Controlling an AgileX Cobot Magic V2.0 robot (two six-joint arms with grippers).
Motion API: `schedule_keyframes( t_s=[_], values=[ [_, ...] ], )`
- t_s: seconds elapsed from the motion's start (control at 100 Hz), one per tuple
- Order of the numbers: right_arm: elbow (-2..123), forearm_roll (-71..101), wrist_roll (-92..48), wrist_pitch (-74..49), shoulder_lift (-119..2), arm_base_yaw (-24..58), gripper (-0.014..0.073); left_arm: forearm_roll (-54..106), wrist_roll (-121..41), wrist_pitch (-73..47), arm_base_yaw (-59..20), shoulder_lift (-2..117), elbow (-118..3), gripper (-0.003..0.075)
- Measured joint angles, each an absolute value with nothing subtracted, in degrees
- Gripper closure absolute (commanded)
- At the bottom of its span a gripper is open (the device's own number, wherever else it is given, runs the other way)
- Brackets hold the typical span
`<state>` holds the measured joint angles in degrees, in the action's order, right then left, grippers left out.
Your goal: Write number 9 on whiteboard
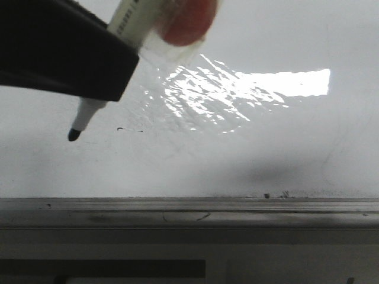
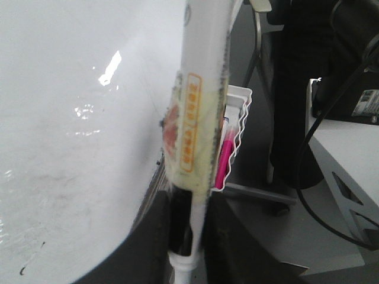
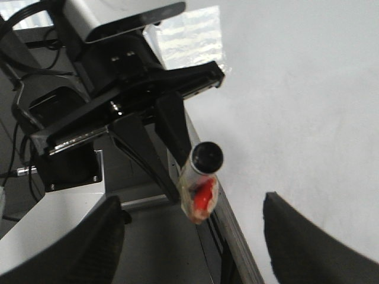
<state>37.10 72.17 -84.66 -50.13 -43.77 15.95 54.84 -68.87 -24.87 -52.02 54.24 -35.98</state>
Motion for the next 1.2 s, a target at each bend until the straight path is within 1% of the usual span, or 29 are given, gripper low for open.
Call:
schedule_keyframes(
  t_s=[0.16, 0.31, 0.37, 0.42, 0.49, 0.53, 0.54, 0.55, 0.56, 0.57, 0.58, 0.61, 0.62, 0.67, 0.8, 0.85, 0.9, 0.98, 1.02, 1.07, 1.11, 1.2],
  values=[
    [38.2, 73.7, -88.6, -47.6, -49.6, 21.7, 0.0153, 58.7, -73.5, -24.9, -52.0, 54.2, -36.0, 0.0741],
    [39.4, 77.3, -91.1, -44.5, -54.2, 26.4, 0.0153, 59.2, -74.2, -24.9, -52.0, 54.2, -36.0, 0.0741],
    [40.1, 78.5, -92.5, -43.4, -55.8, 28.0, 0.0166, 59.2, -74.2, -24.9, -52.0, 54.2, -36.0, 0.0741],
    [40.3, 79.3, -93.2, -42.2, -56.8, 29.3, 0.0211, 59.2, -74.3, -24.9, -52.0, 54.2, -36.0, 0.0741],
    [40.6, 79.9, -93.6, -40.8, -58.2, 30.7, 0.0337, 59.2, -74.4, -24.9, -52.0, 54.2, -36.0, 0.0741],
    [40.6, 79.9, -93.7, -40.2, -59.0, 31.2, 0.0439, 59.3, -74.4, -24.9, -52.0, 54.2, -36.0, 0.0741],
    [40.6, 79.9, -93.7, -40.1, -59.1, 31.4, 0.0475, 59.3, -74.4, -24.9, -52.0, 54.2, -36.0, 0.0741],
    [40.6, 79.9, -93.8, -40.0, -59.3, 31.5, 0.0475, 59.3, -74.4, -24.9, -52.0, 54.2, -36.0, 0.0741],
    [40.6, 79.9, -93.9, -39.8, -59.3, 31.7, 0.0512, 59.3, -74.4, -24.9, -52.0, 54.2, -36.0, 0.0741],
    [40.6, 79.9, -93.9, -39.5, -59.5, 31.8, 0.0567, 59.3, -74.4, -25.1, -52.0, 54.2, -36.0, 0.0741],
    [40.6, 79.9, -93.9, -39.3, -59.6, 31.9, 0.0567, 59.3, -74.4, -25.2, -52.0, 54.2, -36.0, 0.0741],
    [40.6, 79.9, -94.0, -38.7, -59.9, 32.1, 0.0654, 59.3, -74.4, -25.4, -52.0, 54.2, -36.0, 0.0741],
    [40.6, 79.9, -94.1, -38.5, -60.0, 32.1, 0.0666, 59.3, -74.4, -25.5, -52.0, 54.2, -36.0, 0.0741],
    [40.7, 79.7, -94.4, -37.8, -60.2, 32.6, 0.0653, 59.3, -74.2, -25.7, -52.0, 54.2, -36.0, 0.0741],
    [41.0, 77.9, -94.7, -36.7, -60.3, 33.3, 0.0655, 59.2, -74.1, -25.0, -52.0, 54.2, -36.0, 0.0734],
    [41.2, 76.8, -94.3, -36.1, -60.3, 33.4, 0.0655, 58.9, -74.0, -24.3, -52.0, 54.2, -35.9, 0.0701],
    [42.0, 74.9, -92.3, -35.7, -60.3, 33.6, 0.0655, 59.0, -73.3, -23.7, -52.0, 54.2, -35.9, 0.0638],
    [44.8, 68.9, -85.2, -35.5, -60.4, 33.7, 0.0655, 58.8, -70.8, -23.6, -51.2, 53.3, -35.9, 0.0491],
    [46.9, 63.1, -81.3, -36.1, -60.5, 33.8, 0.0655, 58.6, -68.9, -23.3, -50.4, 52.2, -35.9, 0.0417],
    [49.8, 55.5, -75.5, -38.0, -60.6, 33.8, 0.0653, 57.5, -65.6, -22.9, -48.7, 50.5, -35.9, 0.0353],
    [52.8, 48.7, -70.5, -40.1, -60.9, 33.8, 0.0653, 56.0, -63.7, -23.0, -47.5, 48.9, -36.0, 0.0325],
    [58.8, 35.6, -60.3, -46.2, -60.9, 33.8, 0.0652, 51.2, -60.0, -25.9, -44.2, 45.2, -36.0, 0.0325]
  ],
)
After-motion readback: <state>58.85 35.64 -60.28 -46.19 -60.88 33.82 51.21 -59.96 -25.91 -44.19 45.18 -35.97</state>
